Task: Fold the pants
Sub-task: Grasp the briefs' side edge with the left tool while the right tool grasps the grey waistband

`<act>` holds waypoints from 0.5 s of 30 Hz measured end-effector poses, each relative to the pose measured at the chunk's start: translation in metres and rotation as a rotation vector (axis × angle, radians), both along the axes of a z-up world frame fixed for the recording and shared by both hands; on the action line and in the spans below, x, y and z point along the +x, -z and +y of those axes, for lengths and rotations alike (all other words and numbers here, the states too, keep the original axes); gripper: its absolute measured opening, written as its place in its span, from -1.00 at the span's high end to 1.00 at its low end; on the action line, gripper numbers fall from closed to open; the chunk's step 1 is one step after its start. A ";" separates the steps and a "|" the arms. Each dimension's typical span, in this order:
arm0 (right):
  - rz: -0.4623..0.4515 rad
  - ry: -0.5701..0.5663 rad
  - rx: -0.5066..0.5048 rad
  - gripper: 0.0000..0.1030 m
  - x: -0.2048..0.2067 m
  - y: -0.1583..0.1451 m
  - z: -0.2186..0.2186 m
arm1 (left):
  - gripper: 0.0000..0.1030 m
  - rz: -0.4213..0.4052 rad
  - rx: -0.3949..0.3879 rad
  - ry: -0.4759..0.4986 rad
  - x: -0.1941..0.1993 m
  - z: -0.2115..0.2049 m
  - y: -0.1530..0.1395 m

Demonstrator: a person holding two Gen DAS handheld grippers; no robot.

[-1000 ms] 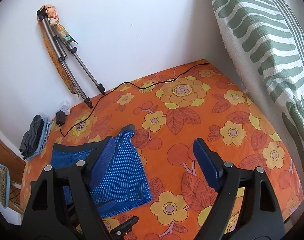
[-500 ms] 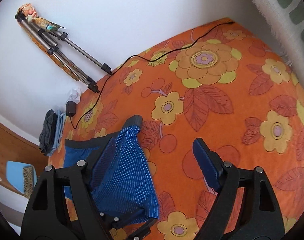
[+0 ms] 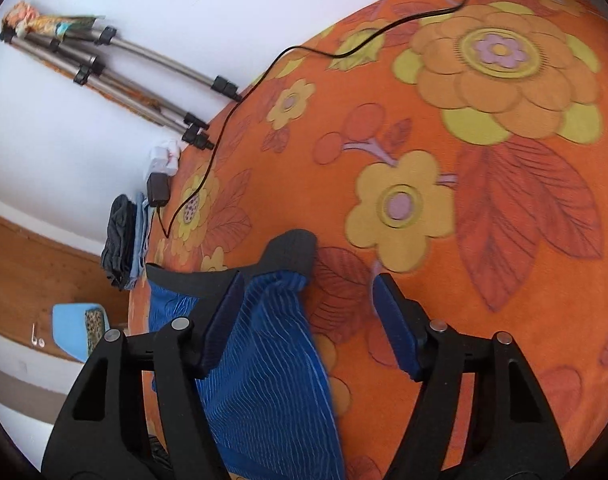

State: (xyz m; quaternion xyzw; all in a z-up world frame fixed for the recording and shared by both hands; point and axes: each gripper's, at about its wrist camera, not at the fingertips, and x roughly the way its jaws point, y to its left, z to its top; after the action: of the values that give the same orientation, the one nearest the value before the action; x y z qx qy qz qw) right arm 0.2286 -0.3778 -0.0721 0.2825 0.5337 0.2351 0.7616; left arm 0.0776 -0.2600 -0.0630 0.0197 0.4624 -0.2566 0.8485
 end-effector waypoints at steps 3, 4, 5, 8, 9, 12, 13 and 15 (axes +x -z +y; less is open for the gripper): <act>-0.005 -0.032 -0.018 -0.27 0.006 0.002 0.013 | 0.95 -0.018 0.025 0.027 -0.006 -0.004 0.000; -0.008 -0.041 -0.021 -0.26 0.008 0.002 0.015 | 0.95 -0.016 0.048 0.045 -0.009 -0.009 0.002; -0.010 -0.050 -0.018 -0.25 0.010 0.002 0.018 | 0.95 -0.019 0.057 0.047 -0.011 -0.011 0.004; -0.013 -0.071 -0.009 -0.24 0.012 0.003 0.019 | 0.64 -0.052 0.108 0.074 -0.018 -0.023 0.008; -0.017 -0.082 -0.011 -0.24 0.012 0.003 0.019 | 0.37 -0.056 0.121 0.076 -0.017 -0.025 0.009; -0.017 -0.093 0.004 -0.24 0.013 0.003 0.015 | 0.11 -0.065 0.149 0.089 -0.019 -0.031 0.012; -0.016 -0.095 0.011 -0.24 0.014 0.004 0.014 | 0.11 -0.073 0.166 0.094 -0.020 -0.033 0.013; -0.017 -0.095 0.013 -0.24 0.014 0.004 0.011 | 0.11 -0.077 0.186 0.104 -0.009 -0.036 0.017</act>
State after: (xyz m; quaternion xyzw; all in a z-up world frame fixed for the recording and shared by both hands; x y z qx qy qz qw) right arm 0.2423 -0.3672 -0.0763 0.2596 0.5386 0.2769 0.7522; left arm 0.0686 -0.2961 -0.0797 0.1319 0.4497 -0.2552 0.8457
